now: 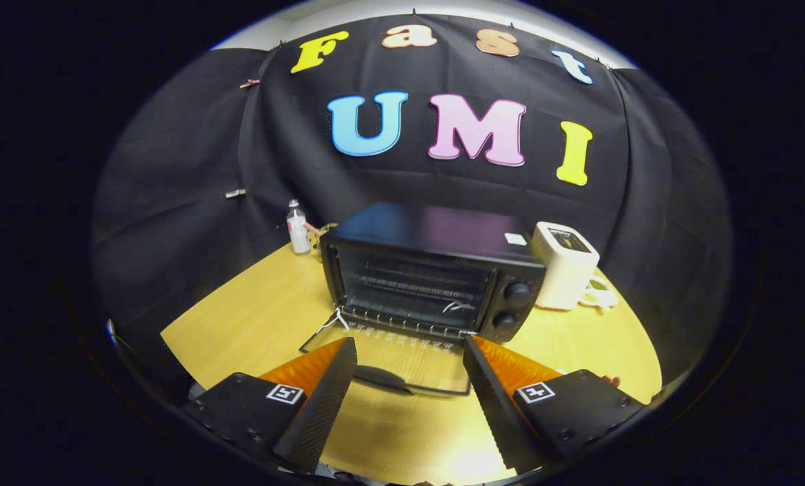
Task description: Open the toaster oven, put the food inside, and close the toaster oven door.
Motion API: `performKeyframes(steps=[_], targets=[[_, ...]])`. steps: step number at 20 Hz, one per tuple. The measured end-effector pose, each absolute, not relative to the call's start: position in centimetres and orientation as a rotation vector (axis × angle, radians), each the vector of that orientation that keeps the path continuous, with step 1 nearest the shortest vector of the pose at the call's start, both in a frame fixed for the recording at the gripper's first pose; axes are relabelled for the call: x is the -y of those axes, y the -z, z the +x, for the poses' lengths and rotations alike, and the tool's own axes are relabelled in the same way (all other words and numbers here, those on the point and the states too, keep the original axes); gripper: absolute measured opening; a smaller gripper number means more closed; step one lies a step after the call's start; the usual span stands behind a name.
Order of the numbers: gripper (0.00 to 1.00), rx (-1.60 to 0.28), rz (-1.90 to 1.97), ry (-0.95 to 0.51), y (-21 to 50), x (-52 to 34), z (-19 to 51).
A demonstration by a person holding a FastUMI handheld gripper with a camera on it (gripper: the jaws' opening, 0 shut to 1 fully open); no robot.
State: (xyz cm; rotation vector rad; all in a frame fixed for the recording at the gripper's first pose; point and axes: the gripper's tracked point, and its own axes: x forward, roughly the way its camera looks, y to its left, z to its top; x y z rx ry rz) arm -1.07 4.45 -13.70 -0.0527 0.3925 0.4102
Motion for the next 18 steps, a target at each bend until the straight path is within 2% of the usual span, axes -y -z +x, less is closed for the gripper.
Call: performKeyframes(steps=[8,13,18], targets=[[0.98,-0.311,-0.003,-0.350,10.0,4.3,2.7],[0.98,-0.370,0.033,-0.280,12.0,10.0,4.7],[0.99,-0.516,0.091,-0.251,16.1,13.4,5.3]])
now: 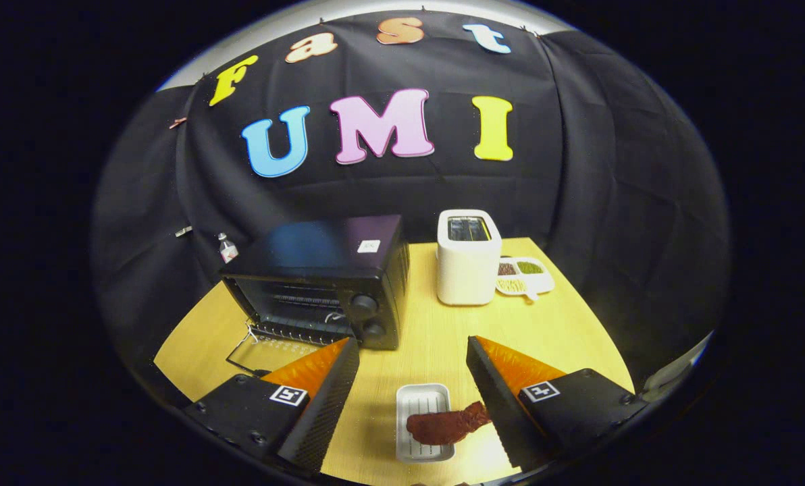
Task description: Open the toaster oven, put the food inside, and close the toaster oven door.
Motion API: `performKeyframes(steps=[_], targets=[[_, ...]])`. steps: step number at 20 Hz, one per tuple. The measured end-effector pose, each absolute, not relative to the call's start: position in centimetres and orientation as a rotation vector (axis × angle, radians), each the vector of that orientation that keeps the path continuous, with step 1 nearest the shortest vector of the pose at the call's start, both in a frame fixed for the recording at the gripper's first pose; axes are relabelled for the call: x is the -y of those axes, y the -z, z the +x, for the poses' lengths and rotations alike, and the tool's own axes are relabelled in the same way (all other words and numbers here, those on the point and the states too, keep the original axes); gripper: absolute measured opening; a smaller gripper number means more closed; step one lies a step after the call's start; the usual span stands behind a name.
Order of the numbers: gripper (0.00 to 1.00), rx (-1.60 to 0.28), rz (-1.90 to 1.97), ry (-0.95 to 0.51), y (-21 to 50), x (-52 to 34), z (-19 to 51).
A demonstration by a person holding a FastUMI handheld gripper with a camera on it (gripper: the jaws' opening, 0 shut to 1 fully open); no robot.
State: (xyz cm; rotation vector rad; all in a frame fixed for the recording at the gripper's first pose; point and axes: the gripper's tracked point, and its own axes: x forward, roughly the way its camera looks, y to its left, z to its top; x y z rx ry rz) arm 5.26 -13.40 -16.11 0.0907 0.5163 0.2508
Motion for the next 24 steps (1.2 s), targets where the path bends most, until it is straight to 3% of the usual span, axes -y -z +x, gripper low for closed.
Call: performKeyframes(steps=[16,18,19,20,24], targets=[[0.97,-1.032,0.327,-0.299,28.4,18.4,2.2],[0.88,-1.060,0.419,-0.284,28.8,18.4,2.3],[0.78,-1.081,0.478,-0.282,29.0,18.1,2.3],[0.77,-1.097,0.536,-0.286,28.9,17.7,2.0],[0.38,-1.109,0.617,-0.269,29.1,17.9,2.0]])
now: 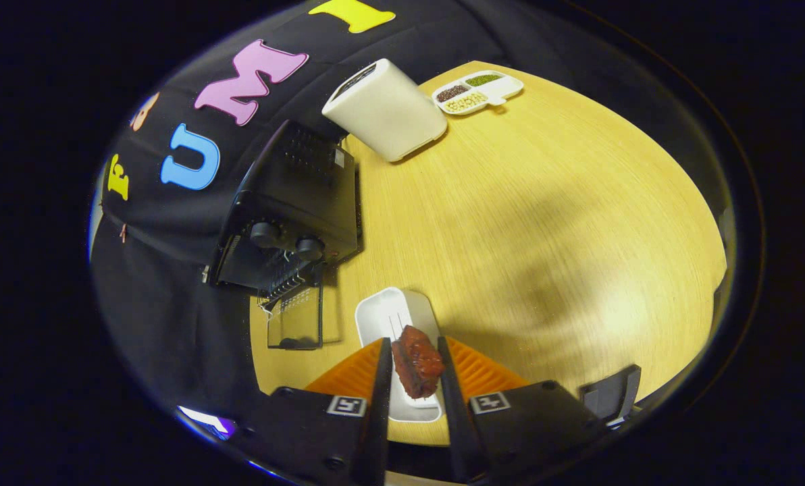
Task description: Open the toaster oven, put the food inside, and close the toaster oven door.
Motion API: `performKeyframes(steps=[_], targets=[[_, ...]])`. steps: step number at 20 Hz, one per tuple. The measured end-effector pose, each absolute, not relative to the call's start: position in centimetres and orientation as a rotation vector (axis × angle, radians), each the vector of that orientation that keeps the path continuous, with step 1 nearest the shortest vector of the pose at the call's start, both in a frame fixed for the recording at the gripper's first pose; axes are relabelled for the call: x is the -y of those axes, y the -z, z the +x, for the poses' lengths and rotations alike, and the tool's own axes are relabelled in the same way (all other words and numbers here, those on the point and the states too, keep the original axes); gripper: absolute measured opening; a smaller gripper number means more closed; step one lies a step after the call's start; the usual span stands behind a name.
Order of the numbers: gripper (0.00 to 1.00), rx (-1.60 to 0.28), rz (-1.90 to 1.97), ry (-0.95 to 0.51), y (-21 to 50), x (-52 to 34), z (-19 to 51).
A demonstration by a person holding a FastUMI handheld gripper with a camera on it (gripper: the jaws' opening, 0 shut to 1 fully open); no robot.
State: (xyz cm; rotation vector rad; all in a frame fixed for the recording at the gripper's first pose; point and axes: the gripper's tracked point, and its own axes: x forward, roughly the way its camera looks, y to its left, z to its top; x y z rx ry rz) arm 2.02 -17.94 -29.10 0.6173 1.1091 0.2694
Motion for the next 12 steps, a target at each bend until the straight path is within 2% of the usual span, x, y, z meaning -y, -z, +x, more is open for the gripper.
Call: performKeyframes(steps=[1,6,12], targets=[[0.28,-1.112,0.620,-0.272,29.4,18.0,2.0],[0.15,-1.112,0.641,-0.297,28.8,17.7,2.2],[0.12,-1.060,0.624,-0.274,25.7,18.3,2.6]])
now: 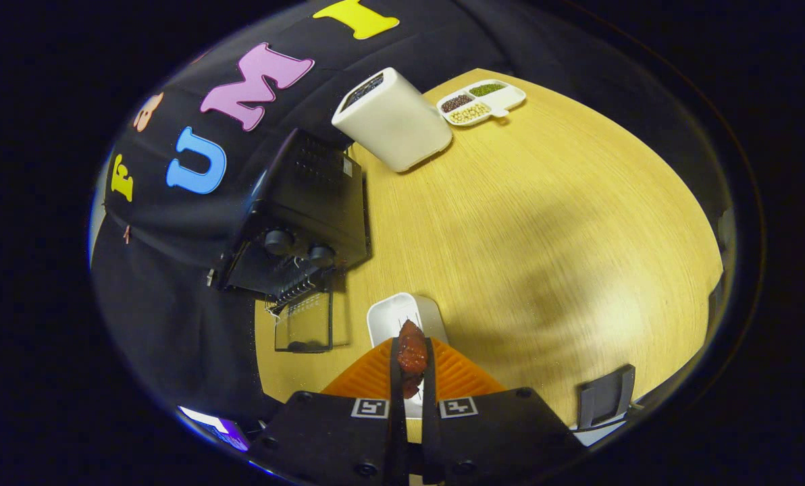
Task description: Open the toaster oven, put the food inside, and close the toaster oven door.
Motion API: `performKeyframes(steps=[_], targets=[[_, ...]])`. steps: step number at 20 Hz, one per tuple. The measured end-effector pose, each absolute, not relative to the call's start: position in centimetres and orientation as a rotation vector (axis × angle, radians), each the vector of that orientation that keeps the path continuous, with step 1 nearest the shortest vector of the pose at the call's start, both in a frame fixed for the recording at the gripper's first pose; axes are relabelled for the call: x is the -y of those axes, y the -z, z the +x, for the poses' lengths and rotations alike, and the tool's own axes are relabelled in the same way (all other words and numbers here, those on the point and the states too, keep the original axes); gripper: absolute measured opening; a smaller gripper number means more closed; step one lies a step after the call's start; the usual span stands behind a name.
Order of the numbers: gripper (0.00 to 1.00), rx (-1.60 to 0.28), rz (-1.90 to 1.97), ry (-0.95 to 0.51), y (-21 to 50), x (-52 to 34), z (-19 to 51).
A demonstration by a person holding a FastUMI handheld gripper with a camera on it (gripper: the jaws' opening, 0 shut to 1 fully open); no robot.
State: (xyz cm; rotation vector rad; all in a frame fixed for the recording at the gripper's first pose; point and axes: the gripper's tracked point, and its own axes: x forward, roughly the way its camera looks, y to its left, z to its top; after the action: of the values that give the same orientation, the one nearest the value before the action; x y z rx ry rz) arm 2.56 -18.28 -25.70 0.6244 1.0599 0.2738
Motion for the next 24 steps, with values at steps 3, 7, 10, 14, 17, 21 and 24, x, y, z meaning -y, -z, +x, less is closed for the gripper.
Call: performKeyframes(steps=[3,7,10,14,17,21,24], targets=[[0.12,-1.009,0.643,-0.255,23.1,18.0,3.2],[0.12,-0.944,0.698,-0.237,19.6,15.8,2.7],[0.12,-0.916,0.737,-0.228,18.3,12.7,1.5],[0.12,-0.889,0.787,-0.255,17.1,6.8,-0.1],[0.12,-0.857,0.807,-0.273,16.4,2.7,-1.5],[0.12,-0.808,0.873,-0.285,16.2,-2.6,-1.9],[0.12,-0.765,0.925,-0.288,16.8,-5.9,-2.2]])
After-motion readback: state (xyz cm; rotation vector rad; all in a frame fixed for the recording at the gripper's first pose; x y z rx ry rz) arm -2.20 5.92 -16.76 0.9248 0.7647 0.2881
